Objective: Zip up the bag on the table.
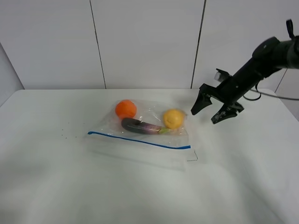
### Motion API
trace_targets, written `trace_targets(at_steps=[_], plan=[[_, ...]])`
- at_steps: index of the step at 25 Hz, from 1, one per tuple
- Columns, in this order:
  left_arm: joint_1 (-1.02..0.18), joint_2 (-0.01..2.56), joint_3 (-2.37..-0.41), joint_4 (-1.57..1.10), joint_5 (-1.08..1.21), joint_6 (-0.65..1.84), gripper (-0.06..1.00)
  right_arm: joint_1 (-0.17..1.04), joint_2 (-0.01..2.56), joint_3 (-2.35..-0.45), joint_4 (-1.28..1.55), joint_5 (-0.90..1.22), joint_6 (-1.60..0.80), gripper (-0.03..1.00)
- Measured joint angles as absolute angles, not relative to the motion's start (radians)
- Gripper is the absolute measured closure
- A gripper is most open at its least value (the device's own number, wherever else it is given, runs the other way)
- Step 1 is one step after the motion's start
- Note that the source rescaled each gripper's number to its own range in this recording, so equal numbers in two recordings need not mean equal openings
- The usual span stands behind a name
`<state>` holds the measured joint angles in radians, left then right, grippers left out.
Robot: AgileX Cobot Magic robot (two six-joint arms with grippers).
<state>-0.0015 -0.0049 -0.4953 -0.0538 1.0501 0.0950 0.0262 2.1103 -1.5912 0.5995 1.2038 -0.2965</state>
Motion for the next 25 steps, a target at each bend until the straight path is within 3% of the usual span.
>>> trace_targets(at_steps=[5, 10, 16, 25], plan=[[-0.002, -0.005, -0.495, -0.054, 1.050, 0.095, -0.06, 0.064, 2.098, -1.767, 0.184, 1.207, -0.098, 0.03], [-0.002, -0.005, -0.495, -0.054, 1.050, 0.095, -0.06, 0.065, 2.047, -1.760, 0.101, 1.209, -0.063, 0.03], [-0.002, -0.005, -0.495, -0.054, 1.050, 0.095, -0.06, 0.065, 1.894, -1.602, 0.094, 1.210, -0.063, 0.03], [-0.002, -0.005, -0.495, -0.053, 1.050, 0.095, -0.06, 0.065, 1.496, -1.158, 0.094, 1.212, -0.064, 0.03]])
